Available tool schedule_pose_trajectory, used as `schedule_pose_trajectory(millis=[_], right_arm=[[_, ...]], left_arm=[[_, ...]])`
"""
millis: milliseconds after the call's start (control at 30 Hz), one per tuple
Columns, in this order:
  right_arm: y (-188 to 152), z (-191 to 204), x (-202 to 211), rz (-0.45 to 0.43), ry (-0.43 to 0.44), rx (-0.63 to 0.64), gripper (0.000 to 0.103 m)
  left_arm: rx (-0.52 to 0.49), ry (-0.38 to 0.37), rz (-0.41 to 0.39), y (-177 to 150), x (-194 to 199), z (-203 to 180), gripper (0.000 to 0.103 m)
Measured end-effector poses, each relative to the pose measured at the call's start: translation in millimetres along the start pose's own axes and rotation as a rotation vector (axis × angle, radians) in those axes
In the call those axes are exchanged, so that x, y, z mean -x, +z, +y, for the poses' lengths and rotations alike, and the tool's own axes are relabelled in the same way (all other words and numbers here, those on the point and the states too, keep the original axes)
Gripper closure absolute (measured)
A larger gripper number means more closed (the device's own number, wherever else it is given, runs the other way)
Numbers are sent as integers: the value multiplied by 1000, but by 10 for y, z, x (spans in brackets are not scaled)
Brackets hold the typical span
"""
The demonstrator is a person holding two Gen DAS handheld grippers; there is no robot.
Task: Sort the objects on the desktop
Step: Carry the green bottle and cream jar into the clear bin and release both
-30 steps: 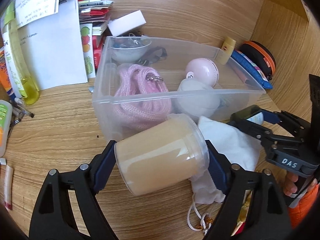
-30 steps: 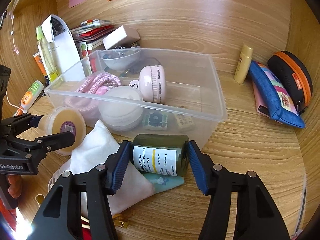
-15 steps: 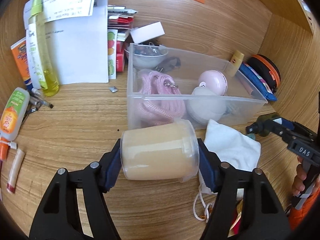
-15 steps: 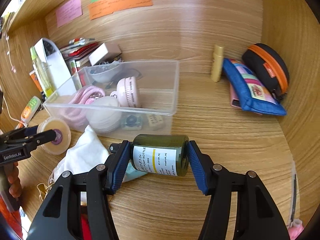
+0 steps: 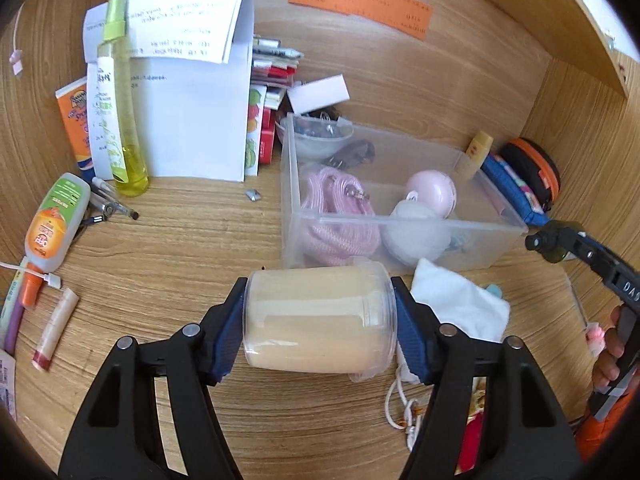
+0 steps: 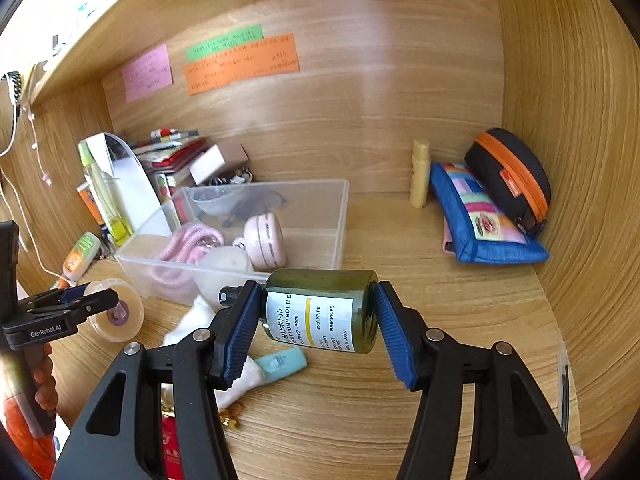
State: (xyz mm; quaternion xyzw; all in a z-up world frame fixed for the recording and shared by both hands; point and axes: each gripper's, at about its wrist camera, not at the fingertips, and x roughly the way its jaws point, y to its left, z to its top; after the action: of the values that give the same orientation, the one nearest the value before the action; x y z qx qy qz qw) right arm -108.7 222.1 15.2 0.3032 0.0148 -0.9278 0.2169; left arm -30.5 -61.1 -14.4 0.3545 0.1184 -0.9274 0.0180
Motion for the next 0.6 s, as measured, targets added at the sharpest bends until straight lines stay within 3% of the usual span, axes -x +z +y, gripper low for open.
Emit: schedule_pose_trajectory(millis=[200,600], right_arm=[[82,71,5,-22,18,13,49],[393,129,-293,-22,50,50,49]], left_arm=[[4,-15,-49,156,149,-18,36],[-34,-32,-96,697,62,-98,36]])
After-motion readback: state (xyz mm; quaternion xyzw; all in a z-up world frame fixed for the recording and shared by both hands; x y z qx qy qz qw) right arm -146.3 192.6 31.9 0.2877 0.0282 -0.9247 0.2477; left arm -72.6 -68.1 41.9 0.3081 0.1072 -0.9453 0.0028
